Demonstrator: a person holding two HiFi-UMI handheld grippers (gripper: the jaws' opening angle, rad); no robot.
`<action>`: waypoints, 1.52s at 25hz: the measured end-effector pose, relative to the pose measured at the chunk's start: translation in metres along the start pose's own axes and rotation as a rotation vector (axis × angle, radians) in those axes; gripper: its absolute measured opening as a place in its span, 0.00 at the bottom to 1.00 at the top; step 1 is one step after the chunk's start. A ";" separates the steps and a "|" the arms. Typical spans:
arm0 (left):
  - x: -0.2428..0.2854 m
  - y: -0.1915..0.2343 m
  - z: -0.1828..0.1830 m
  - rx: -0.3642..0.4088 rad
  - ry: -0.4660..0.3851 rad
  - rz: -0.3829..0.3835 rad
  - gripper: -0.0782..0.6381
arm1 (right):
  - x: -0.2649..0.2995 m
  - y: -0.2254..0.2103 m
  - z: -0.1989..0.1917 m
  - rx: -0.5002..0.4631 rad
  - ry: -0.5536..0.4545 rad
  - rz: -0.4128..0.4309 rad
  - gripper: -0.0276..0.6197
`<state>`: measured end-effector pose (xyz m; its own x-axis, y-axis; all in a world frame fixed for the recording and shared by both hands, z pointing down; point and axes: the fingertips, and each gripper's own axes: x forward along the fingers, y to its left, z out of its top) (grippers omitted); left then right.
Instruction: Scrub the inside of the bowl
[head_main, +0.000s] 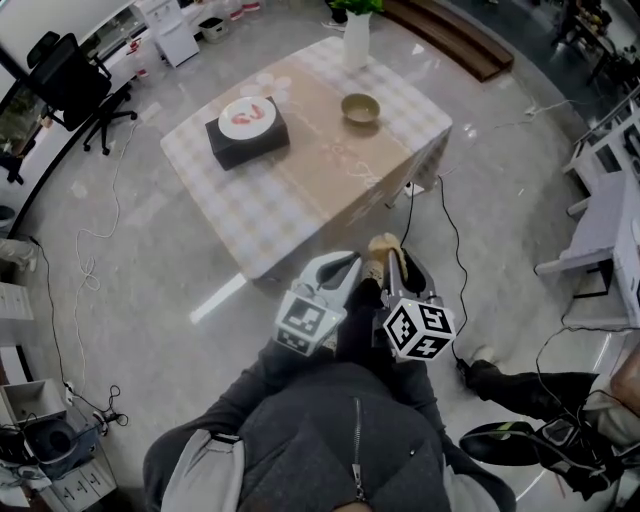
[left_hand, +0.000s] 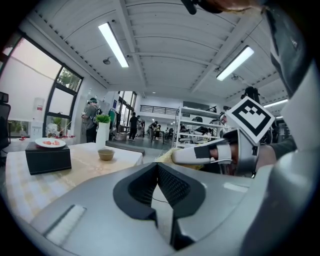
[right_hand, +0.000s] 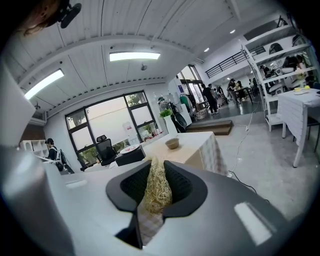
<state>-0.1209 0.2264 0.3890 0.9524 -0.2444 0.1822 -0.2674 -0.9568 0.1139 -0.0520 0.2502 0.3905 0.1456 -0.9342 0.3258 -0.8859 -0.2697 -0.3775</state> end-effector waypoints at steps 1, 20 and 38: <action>0.007 0.003 0.002 -0.005 -0.002 0.008 0.12 | 0.006 -0.004 0.003 0.001 0.002 0.006 0.15; 0.161 0.065 0.039 -0.006 -0.008 0.062 0.12 | 0.123 -0.096 0.083 -0.016 0.027 0.057 0.15; 0.260 0.123 0.058 0.018 0.003 0.172 0.12 | 0.219 -0.145 0.138 -0.051 0.057 0.195 0.15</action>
<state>0.1017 0.0360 0.3940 0.8923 -0.4046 0.2005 -0.4240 -0.9034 0.0637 0.1692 0.0523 0.3976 -0.0546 -0.9522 0.3005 -0.9164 -0.0717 -0.3939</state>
